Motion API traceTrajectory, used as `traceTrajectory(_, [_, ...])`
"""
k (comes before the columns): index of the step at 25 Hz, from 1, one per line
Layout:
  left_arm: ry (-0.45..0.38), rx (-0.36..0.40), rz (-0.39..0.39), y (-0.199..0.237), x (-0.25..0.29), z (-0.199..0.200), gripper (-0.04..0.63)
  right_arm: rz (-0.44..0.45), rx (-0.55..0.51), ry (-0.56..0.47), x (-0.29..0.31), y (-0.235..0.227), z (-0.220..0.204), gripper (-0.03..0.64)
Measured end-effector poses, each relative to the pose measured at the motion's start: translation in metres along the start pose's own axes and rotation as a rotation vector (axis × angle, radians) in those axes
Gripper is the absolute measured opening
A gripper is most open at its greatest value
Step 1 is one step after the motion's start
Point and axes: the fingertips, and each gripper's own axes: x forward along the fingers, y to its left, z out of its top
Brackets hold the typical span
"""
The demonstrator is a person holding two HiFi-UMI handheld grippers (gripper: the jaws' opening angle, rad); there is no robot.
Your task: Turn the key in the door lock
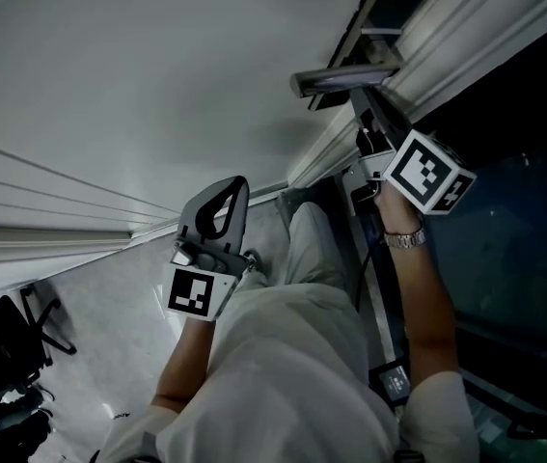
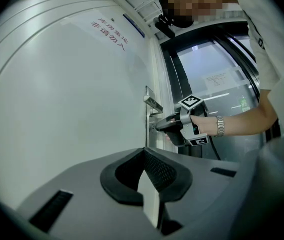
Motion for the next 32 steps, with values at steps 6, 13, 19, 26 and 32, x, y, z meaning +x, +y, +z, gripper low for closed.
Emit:
traceTrajectory(6, [0.002,0.004,-0.011,-0.002,0.001,0.0,0.003,0.092,0.235,-0.02,0.0,-0.002,0.002,0.011])
traceTrajectory(13, [0.009,-0.002,-0.009,-0.002,-0.001,0.0,0.003,0.188,0.638,-0.045,0.0,-0.005,-0.001,0.012])
traceTrajectory(19, [0.013,0.014,-0.002,-0.002,-0.003,0.001,0.003,0.248,0.873,-0.047,0.001,-0.007,-0.003,0.012])
traceTrajectory(26, [0.015,0.018,-0.003,-0.003,-0.005,0.0,0.003,0.195,0.506,-0.048,-0.006,0.001,0.011,0.155])
traceTrajectory(32, [0.014,0.014,-0.01,-0.004,-0.003,0.0,0.003,0.014,-0.254,-0.01,-0.017,0.016,0.017,0.196])
